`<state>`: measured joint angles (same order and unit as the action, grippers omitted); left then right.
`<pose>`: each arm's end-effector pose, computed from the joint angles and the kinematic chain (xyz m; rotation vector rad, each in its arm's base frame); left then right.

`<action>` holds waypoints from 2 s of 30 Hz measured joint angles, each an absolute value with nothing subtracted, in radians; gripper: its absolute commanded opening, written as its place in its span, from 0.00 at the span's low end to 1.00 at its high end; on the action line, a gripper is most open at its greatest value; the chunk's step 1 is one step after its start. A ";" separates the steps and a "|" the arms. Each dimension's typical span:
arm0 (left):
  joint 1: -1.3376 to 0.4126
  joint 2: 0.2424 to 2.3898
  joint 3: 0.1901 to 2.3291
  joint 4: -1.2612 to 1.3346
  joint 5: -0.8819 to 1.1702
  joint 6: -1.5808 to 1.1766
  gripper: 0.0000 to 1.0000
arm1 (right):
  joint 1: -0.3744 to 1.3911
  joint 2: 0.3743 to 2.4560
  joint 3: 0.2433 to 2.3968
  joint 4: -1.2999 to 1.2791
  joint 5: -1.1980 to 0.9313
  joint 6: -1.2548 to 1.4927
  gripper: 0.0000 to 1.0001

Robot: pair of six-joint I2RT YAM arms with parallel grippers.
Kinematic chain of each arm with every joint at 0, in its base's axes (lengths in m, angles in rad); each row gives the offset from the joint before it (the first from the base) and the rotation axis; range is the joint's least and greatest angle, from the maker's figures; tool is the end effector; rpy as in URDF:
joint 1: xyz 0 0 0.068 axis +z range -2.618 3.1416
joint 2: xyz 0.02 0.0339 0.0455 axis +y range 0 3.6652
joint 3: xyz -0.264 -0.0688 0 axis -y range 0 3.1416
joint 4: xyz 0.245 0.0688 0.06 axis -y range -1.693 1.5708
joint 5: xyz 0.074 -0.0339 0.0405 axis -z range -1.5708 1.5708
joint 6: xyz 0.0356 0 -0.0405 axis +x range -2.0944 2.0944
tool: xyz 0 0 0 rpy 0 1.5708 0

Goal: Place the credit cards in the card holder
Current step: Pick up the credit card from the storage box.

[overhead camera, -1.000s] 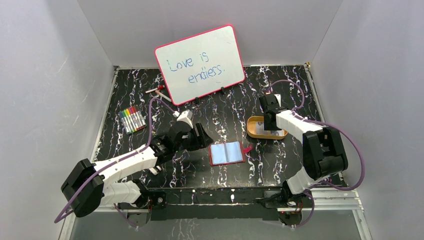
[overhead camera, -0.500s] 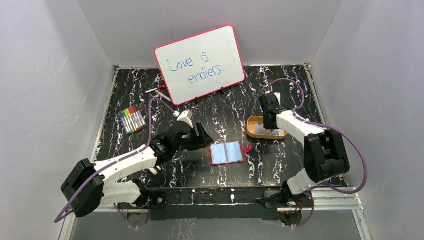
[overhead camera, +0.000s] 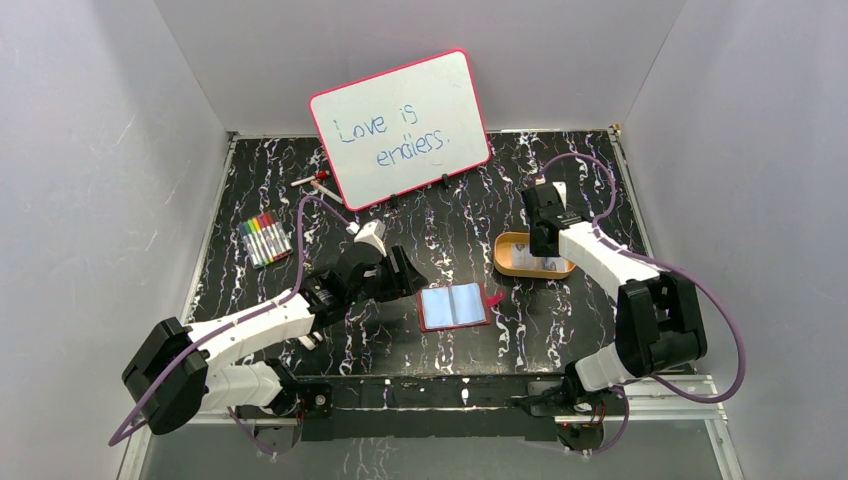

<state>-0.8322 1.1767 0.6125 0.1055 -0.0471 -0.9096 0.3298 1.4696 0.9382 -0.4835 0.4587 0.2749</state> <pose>0.1736 -0.1881 0.2284 -0.1170 2.1911 -1.0096 0.2803 0.0793 0.2138 0.0963 2.4646 -0.3394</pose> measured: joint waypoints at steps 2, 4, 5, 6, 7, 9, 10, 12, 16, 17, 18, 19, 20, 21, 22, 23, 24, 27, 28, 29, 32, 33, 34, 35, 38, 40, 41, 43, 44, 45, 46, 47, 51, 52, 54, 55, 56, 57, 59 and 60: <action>-0.832 1.177 0.612 0.105 -0.046 -0.910 0.60 | 0.329 1.462 0.944 -0.493 0.459 0.279 0.00; -0.832 1.177 0.612 0.107 -0.044 -0.910 0.60 | 0.330 1.458 0.947 -0.498 0.459 0.282 0.00; -0.832 1.176 0.612 0.107 -0.044 -0.910 0.60 | 0.330 1.456 0.947 -0.500 0.459 0.282 0.00; -0.832 1.177 0.612 0.108 -0.044 -0.910 0.60 | 0.330 1.454 0.947 -0.501 0.461 0.282 0.00; -0.832 1.177 0.612 0.109 -0.044 -0.910 0.60 | 0.330 1.453 0.947 -0.501 0.463 0.283 0.00; -0.832 1.176 0.612 0.109 -0.044 -0.910 0.60 | 0.330 1.452 0.948 -0.504 0.466 0.283 0.00; -0.832 1.177 0.612 0.109 -0.044 -0.910 0.60 | 0.330 1.451 0.948 -0.504 0.467 0.283 0.00; -0.832 1.177 0.612 0.109 -0.044 -0.910 0.60 | 0.330 1.448 0.948 -0.508 0.472 0.282 0.00; -0.832 1.177 0.612 0.113 -0.042 -0.911 0.60 | 0.330 1.436 0.949 -0.523 0.491 0.282 0.00; -0.832 1.177 0.612 0.113 -0.041 -0.912 0.60 | 0.330 1.430 0.949 -0.527 0.498 0.282 0.00; -0.832 1.177 0.612 0.114 -0.041 -0.912 0.60 | 0.330 1.425 0.949 -0.530 0.503 0.282 0.00; -0.832 1.177 0.612 0.115 -0.040 -0.913 0.60 | 0.330 1.418 0.949 -0.532 0.508 0.282 0.00; -0.832 1.177 0.612 0.117 -0.040 -0.913 0.60 | 0.330 1.410 0.949 -0.535 0.513 0.282 0.00; -0.832 1.177 0.612 0.120 -0.039 -0.913 0.60 | 0.330 1.403 0.949 -0.538 0.517 0.282 0.00; -0.832 1.177 0.612 0.121 -0.039 -0.913 0.60 | 0.330 1.399 0.949 -0.543 0.519 0.282 0.00; -0.832 1.177 0.612 0.123 -0.038 -0.913 0.60 | 0.330 1.395 0.949 -0.546 0.522 0.282 0.00; -0.832 1.177 0.612 0.124 -0.036 -0.913 0.60 | 0.330 1.394 0.949 -0.548 0.523 0.282 0.00; -0.832 1.177 0.612 0.124 -0.036 -0.913 0.60 | 0.330 1.394 0.949 -0.551 0.529 0.282 0.00; -0.832 1.177 0.612 0.125 -0.036 -0.913 0.60 | 0.330 1.394 0.949 -0.551 0.529 0.282 0.00; -0.832 1.177 0.612 0.125 -0.036 -0.914 0.60 | 0.330 1.394 0.948 -0.551 0.530 0.283 0.00; -0.832 1.177 0.612 0.126 -0.036 -0.916 0.60 | 0.329 1.394 0.947 -0.551 0.533 0.283 0.00; -0.832 1.177 0.612 0.126 -0.036 -0.916 0.60 | 0.329 1.394 0.946 -0.550 0.533 0.283 0.03; -0.832 1.177 0.612 0.126 -0.036 -0.916 0.60 | 0.329 1.394 0.945 -0.550 0.533 0.284 0.06; -0.832 1.177 0.612 0.126 -0.036 -0.916 0.60 | 0.329 1.395 0.944 -0.548 0.533 0.284 0.09; -0.832 1.177 0.612 0.126 -0.036 -0.916 0.60 | 0.327 1.396 0.939 -0.541 0.534 0.284 0.12; -0.832 1.177 0.612 0.126 -0.036 -0.916 0.60 | 0.327 1.399 0.939 -0.536 0.536 0.284 0.10; -0.832 1.177 0.612 0.126 -0.036 -0.916 0.60 | 0.327 1.401 0.938 -0.535 0.536 0.284 0.03; -0.832 1.177 0.612 0.126 -0.036 -0.916 0.60 | 0.325 1.406 0.938 -0.530 0.536 0.282 0.00; -0.832 1.177 0.612 0.126 -0.036 -0.916 0.60 | 0.324 1.409 0.938 -0.527 0.536 0.281 0.00; -0.832 1.177 0.612 0.126 -0.036 -0.916 0.60 | 0.322 1.409 0.938 -0.525 0.536 0.282 0.00; -0.832 1.177 0.612 0.126 -0.036 -0.916 0.60 | 0.321 1.409 0.938 -0.525 0.537 0.282 0.00; -0.832 1.177 0.612 0.126 -0.036 -0.916 0.60 | 0.321 1.409 0.938 -0.525 0.537 0.282 0.00; -0.832 1.177 0.612 0.125 -0.036 -0.916 0.60 | 0.321 1.396 0.938 -0.535 0.545 0.282 0.00; -0.832 1.177 0.612 0.124 -0.036 -0.916 0.60 | 0.321 1.387 0.939 -0.543 0.545 0.283 0.00; -0.832 1.176 0.612 0.121 -0.038 -0.916 0.60 | 0.321 1.362 0.946 -0.566 0.545 0.284 0.00; -0.832 1.176 0.612 0.118 -0.039 -0.916 0.60 | 0.321 1.349 0.953 -0.578 0.545 0.284 0.00; -0.832 1.175 0.612 0.115 -0.042 -0.915 0.60 | 0.321 1.333 0.963 -0.593 0.545 0.284 0.00; -0.832 1.172 0.613 0.110 -0.045 -0.914 0.60 | 0.321 1.316 0.975 -0.607 0.547 0.283 0.00; -0.832 1.165 0.614 0.096 -0.052 -0.909 0.60 | 0.321 1.287 1.000 -0.627 0.548 0.281 0.00; -0.832 1.162 0.617 0.092 -0.057 -0.907 0.60 | 0.321 1.271 1.014 -0.637 0.548 0.280 0.00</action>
<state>-0.8322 1.1622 0.6174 0.0921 -0.0574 -0.9070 0.3206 1.2713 1.0138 -0.6373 0.5484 0.2802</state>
